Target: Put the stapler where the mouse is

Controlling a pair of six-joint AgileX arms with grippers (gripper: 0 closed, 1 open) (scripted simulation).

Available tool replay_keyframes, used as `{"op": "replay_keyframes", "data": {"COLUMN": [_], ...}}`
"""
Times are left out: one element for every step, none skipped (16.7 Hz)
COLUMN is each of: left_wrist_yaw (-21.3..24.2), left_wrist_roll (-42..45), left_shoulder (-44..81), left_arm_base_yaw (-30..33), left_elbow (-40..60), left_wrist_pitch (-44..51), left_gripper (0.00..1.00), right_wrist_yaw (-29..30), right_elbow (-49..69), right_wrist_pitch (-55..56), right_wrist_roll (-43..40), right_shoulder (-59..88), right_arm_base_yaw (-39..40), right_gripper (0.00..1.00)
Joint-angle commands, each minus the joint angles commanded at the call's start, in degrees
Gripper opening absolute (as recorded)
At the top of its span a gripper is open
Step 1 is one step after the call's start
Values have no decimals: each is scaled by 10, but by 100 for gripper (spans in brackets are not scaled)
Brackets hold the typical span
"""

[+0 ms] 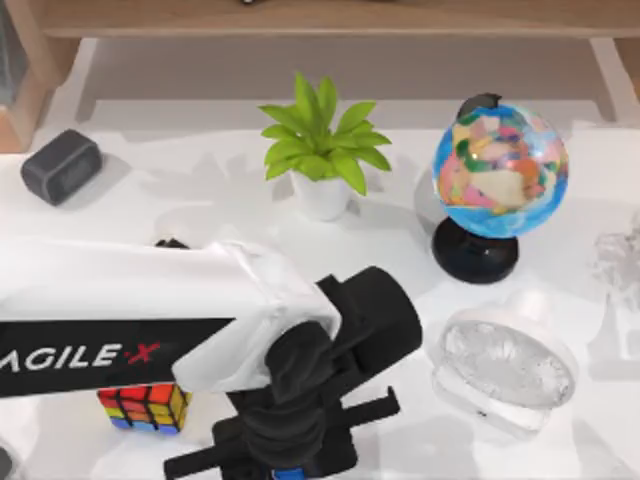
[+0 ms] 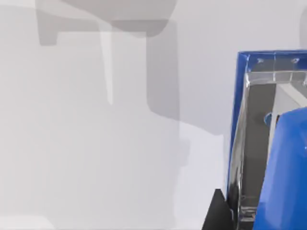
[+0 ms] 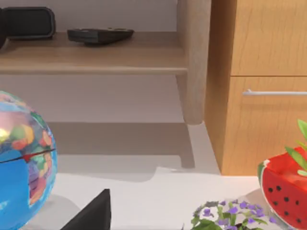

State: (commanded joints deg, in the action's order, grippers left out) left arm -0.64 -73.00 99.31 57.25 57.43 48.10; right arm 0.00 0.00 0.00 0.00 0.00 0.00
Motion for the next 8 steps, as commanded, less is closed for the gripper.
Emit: {"op": "replay_keyframes", "data": {"left_wrist_yaw": [1,4,8,12,17,21,25,28], "left_wrist_roll": [6,19,37,61,92,128,170,216], "left_shoulder": [-2,-7,-13,-20,-27,-33,-37,-39], "left_arm_base_yaw": [-5,-14,-27,-46,-69,-95,-125,-157], "left_elbow": [6,17,32,50,68,87,106,123], "left_wrist_pitch": [1,3,6,9,13,18,23,29], "left_gripper": [0,0,0,0,0,0,0,0], "right_wrist_yaw": [0,0,0,0,0,0,0,0], "right_elbow": [0,0,0,0,0,0,0,0], "right_wrist_pitch": [0,0,0,0,0,0,0,0], "right_wrist_roll": [0,0,0,0,0,0,0,0], "right_shoulder": [0,0,0,0,0,0,0,0], "right_arm_base_yaw": [0,0,0,0,0,0,0,0], "right_gripper": [100,100,100,100,100,100,100,100]}}
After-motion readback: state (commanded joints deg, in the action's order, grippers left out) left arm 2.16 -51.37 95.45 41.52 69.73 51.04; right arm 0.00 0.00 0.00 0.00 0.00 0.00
